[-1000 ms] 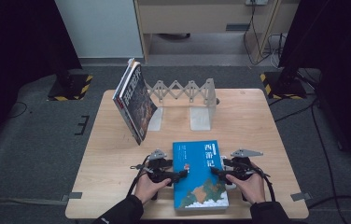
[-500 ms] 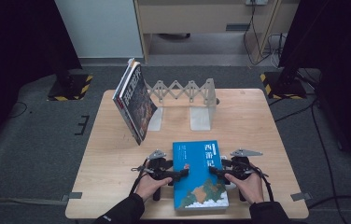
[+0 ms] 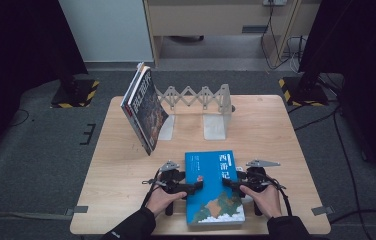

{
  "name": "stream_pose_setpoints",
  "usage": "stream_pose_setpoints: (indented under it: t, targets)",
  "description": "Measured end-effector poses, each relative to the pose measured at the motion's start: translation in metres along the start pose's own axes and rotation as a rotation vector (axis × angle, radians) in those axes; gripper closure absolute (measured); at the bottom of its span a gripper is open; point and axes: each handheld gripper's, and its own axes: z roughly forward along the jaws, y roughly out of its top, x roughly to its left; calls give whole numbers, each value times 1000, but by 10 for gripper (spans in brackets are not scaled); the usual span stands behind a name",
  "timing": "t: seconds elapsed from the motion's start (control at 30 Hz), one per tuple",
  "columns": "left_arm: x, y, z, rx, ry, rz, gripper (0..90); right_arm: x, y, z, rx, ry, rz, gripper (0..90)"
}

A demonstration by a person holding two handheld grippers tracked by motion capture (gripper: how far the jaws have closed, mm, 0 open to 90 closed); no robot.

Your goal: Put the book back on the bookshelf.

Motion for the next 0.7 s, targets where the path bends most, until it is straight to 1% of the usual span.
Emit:
stream_pose_setpoints:
  t: [0.1, 0.27, 0.3, 0.33, 0.4, 0.57, 0.7]
  targets:
    - [1, 0, 0, -3, -2, -5, 11, 0, 0, 1, 2, 4, 11, 240]
    - [2, 0, -2, -6, -4, -16, 39, 0, 0, 1, -1, 7, 16, 233]
    - [3, 1, -3, -3, -8, -25, 47, 0, -1, 2, -4, 7, 17, 232]
    - [3, 1, -3, 6, -21, -47, 77, 1, -1, 2, -5, 7, 19, 229]
    - [4, 1, -4, 7, -22, -53, 102, 1, -1, 2, -7, 7, 29, 227]
    - [4, 3, -7, 32, -33, -101, 151, 1, -2, 2, -9, 7, 29, 226]
    - [5, 5, -11, 43, -31, -111, 195, 0, -2, 2, -7, 9, 31, 226]
